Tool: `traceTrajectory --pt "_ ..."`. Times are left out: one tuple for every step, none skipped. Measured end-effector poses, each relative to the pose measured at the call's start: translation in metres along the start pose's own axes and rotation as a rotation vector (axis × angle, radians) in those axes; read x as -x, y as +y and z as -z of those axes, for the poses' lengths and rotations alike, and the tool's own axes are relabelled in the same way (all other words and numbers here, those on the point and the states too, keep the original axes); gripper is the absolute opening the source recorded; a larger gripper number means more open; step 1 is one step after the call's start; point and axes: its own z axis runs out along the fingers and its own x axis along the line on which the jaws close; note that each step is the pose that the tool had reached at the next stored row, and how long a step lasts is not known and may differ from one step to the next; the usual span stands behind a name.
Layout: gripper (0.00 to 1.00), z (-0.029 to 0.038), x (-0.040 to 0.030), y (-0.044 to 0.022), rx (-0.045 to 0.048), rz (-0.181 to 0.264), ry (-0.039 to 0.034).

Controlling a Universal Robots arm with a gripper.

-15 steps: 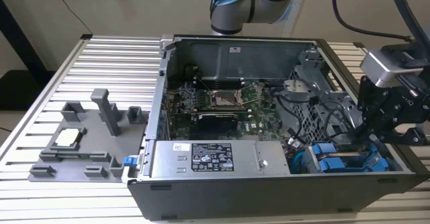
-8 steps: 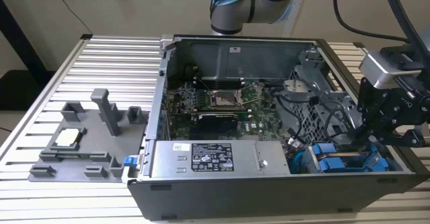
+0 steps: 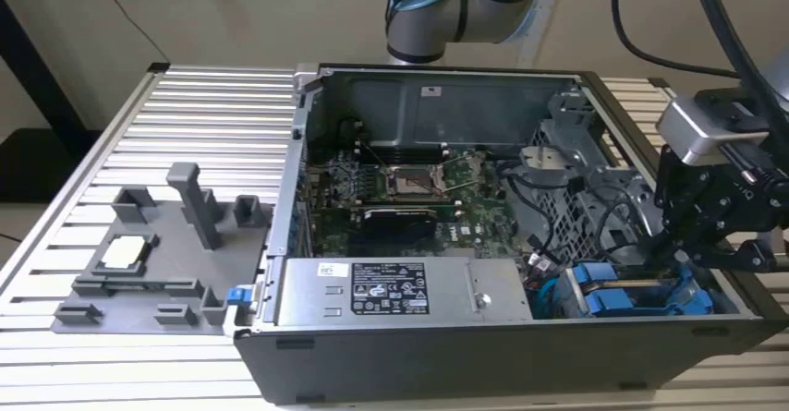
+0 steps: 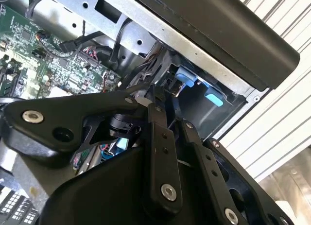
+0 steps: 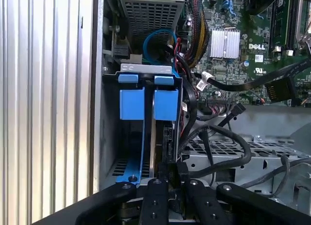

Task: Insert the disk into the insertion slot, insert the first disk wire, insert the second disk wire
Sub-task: 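Insert the first disk wire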

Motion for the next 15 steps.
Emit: traceTrajectory --pt "0.19 -0.0004 0.0 -0.0001 0.0 0.0 -0.0001" --pt "0.19 -0.0008 0.0 -0.0002 0.0 0.0 0.0" --pt "0.19 -0.0011 0.0 -0.0002 0.0 0.0 0.0" --pt "0.19 -0.0015 -0.0001 -0.0005 0.0 0.0 0.0001" --pt "0.19 -0.0018 -0.0001 -0.0009 -0.0001 0.0 0.0001" --pt "0.19 -0.0022 -0.0001 -0.001 -0.0002 0.0 0.0" --pt "0.19 -0.0027 -0.0001 -0.001 0.0 0.0 -0.0002" --pt "0.19 -0.0035 -0.0001 -0.0009 0.0 0.0 -0.0003" --pt "0.19 -0.0042 -0.0002 -0.0009 0.0 0.0 -0.0003" --pt "0.19 -0.005 -0.0002 -0.001 -0.0001 0.0 0.0" --pt "0.19 -0.0061 -0.0002 -0.001 0.0 0.0 0.0" --pt "0.19 -0.0074 -0.0003 -0.001 0.0 -0.001 0.0002" --pt "0.19 -0.0084 -0.0004 -0.0009 0.0 -0.001 0.0009" --pt "0.19 -0.009 -0.0004 -0.001 0.0 -0.001 0.0011" --pt "0.19 -0.0092 -0.0004 -0.0009 0.0 -0.001 0.0009"
